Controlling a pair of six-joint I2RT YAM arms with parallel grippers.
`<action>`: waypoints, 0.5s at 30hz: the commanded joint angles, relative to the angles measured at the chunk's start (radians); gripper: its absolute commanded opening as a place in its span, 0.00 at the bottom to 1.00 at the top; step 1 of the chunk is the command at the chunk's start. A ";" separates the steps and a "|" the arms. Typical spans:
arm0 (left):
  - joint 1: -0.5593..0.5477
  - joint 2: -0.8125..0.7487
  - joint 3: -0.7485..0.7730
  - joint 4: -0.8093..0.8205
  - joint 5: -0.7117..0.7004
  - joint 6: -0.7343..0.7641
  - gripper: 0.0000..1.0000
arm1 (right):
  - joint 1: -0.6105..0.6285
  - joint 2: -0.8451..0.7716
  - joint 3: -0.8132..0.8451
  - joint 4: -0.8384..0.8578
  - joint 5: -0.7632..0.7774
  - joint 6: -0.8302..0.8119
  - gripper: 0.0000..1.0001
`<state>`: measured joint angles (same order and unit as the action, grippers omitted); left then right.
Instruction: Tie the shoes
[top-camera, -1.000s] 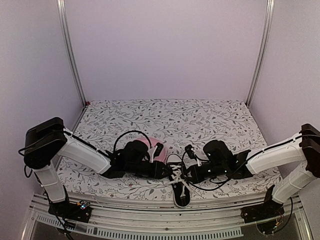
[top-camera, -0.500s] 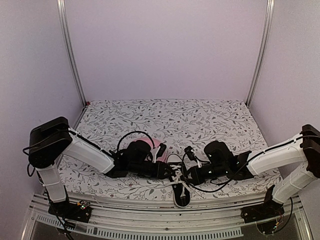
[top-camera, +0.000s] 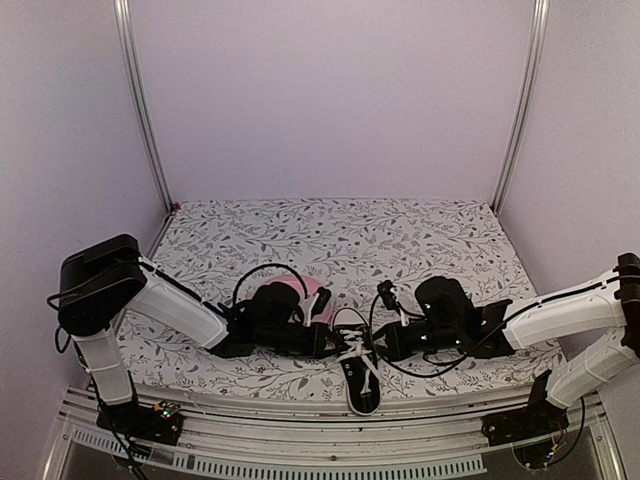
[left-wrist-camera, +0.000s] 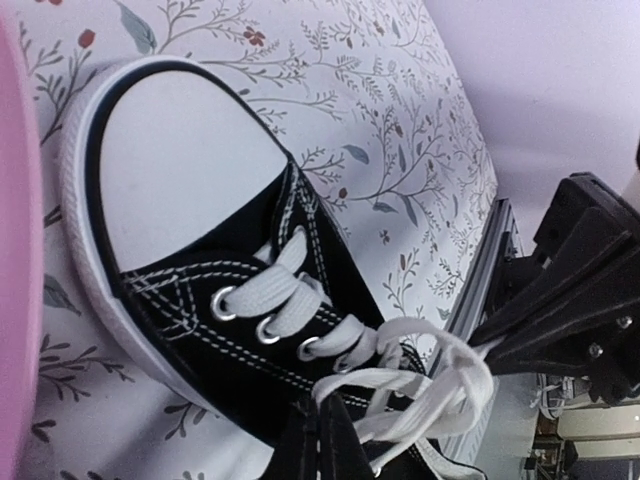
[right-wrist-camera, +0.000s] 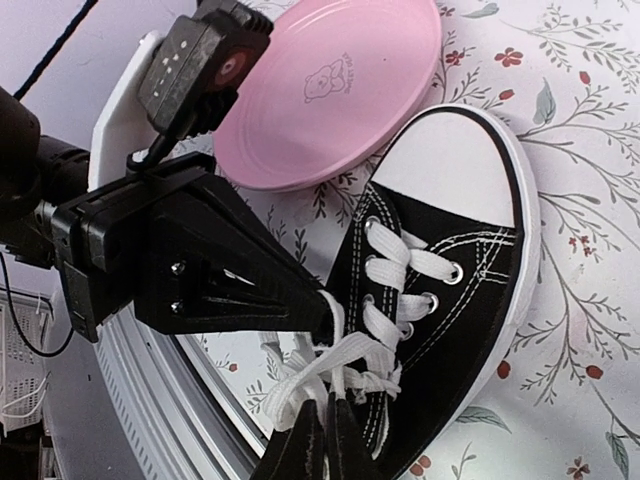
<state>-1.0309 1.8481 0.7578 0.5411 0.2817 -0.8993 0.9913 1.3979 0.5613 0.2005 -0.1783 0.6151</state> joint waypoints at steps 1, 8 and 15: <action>0.015 -0.044 -0.036 0.016 -0.051 -0.002 0.00 | -0.020 -0.010 0.004 -0.031 0.060 0.034 0.02; 0.018 -0.073 -0.077 0.013 -0.096 -0.015 0.00 | -0.048 0.002 -0.001 -0.036 0.083 0.066 0.02; 0.027 -0.086 -0.114 0.010 -0.130 -0.049 0.00 | -0.086 0.015 -0.011 -0.037 0.090 0.092 0.02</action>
<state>-1.0264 1.7931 0.6731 0.5411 0.1898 -0.9222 0.9237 1.3983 0.5613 0.1764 -0.1093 0.6823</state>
